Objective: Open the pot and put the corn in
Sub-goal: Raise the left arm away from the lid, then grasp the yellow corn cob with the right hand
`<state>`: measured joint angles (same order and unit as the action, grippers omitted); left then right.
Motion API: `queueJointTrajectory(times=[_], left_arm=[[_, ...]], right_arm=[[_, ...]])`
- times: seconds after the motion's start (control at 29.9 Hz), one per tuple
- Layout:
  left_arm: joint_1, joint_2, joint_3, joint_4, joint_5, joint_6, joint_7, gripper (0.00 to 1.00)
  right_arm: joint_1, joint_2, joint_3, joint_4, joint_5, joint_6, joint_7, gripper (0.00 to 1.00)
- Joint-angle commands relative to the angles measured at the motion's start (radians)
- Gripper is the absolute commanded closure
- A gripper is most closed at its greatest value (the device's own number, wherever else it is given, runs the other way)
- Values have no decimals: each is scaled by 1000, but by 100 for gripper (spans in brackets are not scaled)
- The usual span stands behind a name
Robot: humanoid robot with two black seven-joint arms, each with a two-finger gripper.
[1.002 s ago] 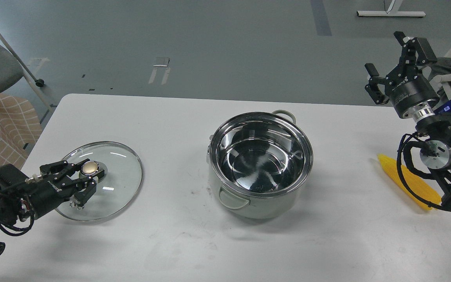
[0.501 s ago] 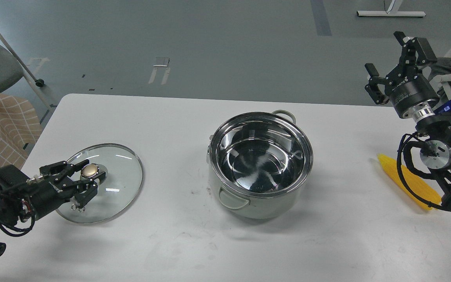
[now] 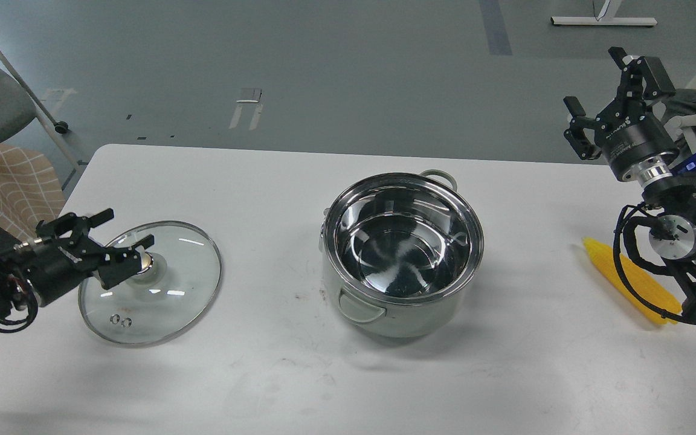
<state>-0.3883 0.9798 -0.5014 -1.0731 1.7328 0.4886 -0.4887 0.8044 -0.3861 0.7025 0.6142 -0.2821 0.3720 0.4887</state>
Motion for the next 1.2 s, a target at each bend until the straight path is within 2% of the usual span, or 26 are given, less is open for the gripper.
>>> queueJointTrajectory(times=[0.0,0.03,0.1,0.17,0.3,0.47,0.53,0.63,0.73,0.84,1.0,1.17], left_arm=[[-110,42,0,-50,-169,0,0,5],[-138,43,0,-54,-198,-10,0,5],[-249,31,-6,-56,-321,-102,0,5],[-293,25,-9,-57,-387,-155,0,5],[-441,-87,-11,-56,-603,-300,0,5],[-541,-226,-46,-27,-888,-421,0,5],[-546,-271,-63,-21,-1000,-455,0,5],[-546,-323,-65,-19,-1038,-459,0,5],[-543,-366,-65,-19,-1033,-458,0,5],[-543,-389,-66,-19,-1033,-458,0,5],[-544,-406,-66,-22,-1033,-458,0,5],[-535,-414,-66,-33,-1020,-458,0,5]], right_arm=[[12,-31,2,6,-2,-1,0,0],[16,-39,2,9,-2,-1,0,0],[48,-83,-3,15,-6,1,0,0],[62,-111,-8,18,-11,2,0,0],[125,-216,-75,48,-139,2,0,0],[162,-321,-123,87,-332,1,0,0],[160,-373,-126,107,-441,2,0,0],[157,-444,-133,154,-638,2,0,0],[153,-528,-178,226,-933,-2,0,0],[136,-620,-210,306,-1168,-37,0,0],[61,-697,-280,378,-1351,-129,0,0],[-68,-703,-294,397,-1465,-257,0,0]])
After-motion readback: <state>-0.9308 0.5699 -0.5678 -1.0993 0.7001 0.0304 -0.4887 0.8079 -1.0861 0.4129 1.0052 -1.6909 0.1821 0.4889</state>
